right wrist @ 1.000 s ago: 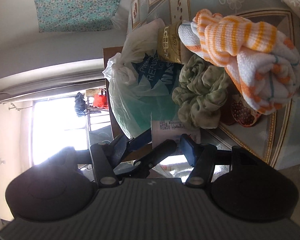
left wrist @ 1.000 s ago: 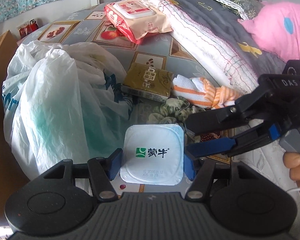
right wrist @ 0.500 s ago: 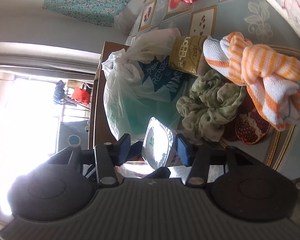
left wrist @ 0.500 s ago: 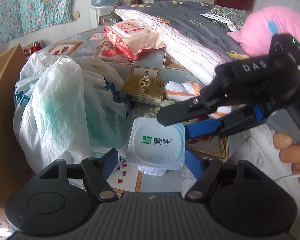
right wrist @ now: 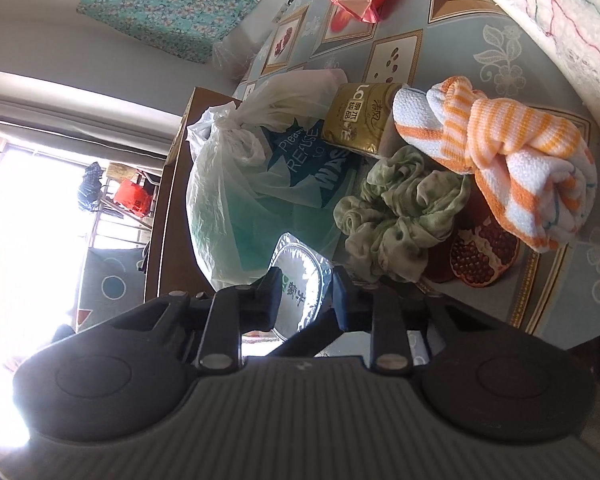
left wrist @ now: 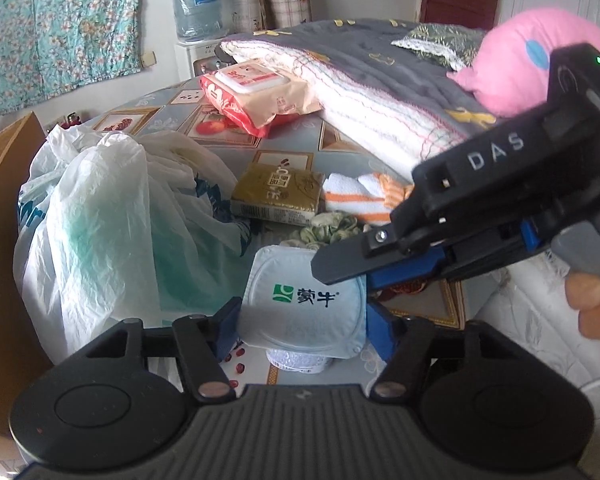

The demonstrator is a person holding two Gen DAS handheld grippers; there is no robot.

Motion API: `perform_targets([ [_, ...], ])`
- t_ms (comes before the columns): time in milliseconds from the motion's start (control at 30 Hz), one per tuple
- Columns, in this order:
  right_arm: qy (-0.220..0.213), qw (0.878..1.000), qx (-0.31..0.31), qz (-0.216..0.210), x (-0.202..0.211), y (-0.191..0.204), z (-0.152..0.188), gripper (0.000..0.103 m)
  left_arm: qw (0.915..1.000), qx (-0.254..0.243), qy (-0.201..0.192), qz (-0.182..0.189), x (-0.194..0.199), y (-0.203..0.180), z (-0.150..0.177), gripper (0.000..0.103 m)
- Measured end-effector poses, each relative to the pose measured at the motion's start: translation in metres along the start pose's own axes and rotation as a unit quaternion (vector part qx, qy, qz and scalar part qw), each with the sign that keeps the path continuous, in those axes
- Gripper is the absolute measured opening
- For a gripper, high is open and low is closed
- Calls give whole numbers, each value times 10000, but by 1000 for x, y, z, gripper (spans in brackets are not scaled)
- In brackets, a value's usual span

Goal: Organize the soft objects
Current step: 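Carry the yogurt cup over the cardboard box with the left gripper, then lower the yogurt cup into the box and open the left gripper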

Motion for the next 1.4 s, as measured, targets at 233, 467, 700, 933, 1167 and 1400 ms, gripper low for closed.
perform_targets([
  [233, -32, 9999, 70, 74, 7, 16, 8, 25, 9996, 123, -238, 94, 13, 0, 4, 65],
  [467, -131, 9979, 632, -78, 22, 68, 11, 25, 9973, 214, -706, -44, 62, 7, -1, 65],
  [700, 256, 9869, 1564, -316, 1, 156, -4, 26, 9895, 693, -1167, -504, 121, 45, -7, 65],
  [933, 1218, 9631, 2345, -507, -73, 258, -22, 27, 9732, 1537, -1295, -1114, 174, 118, -1, 65],
  [1167, 2193, 9431, 2451, -481, -181, 326, -30, 27, 9544, 2403, -925, -1513, 187, 210, 19, 65],
  [1400, 2911, 9317, 2170, -106, -302, 331, -31, 27, 9414, 2839, -273, -1801, 153, 284, 47, 65],
])
Point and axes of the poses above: each gripper's, at about its wrist camera, not at the fingertips, and x roughly against the way its jaws point, y to its left, z to its underside, the point moved 3 cm from there along -x, roughly the way its jaws point, and after that the axes turned 8 degrees about y, right-handed, at the moved point
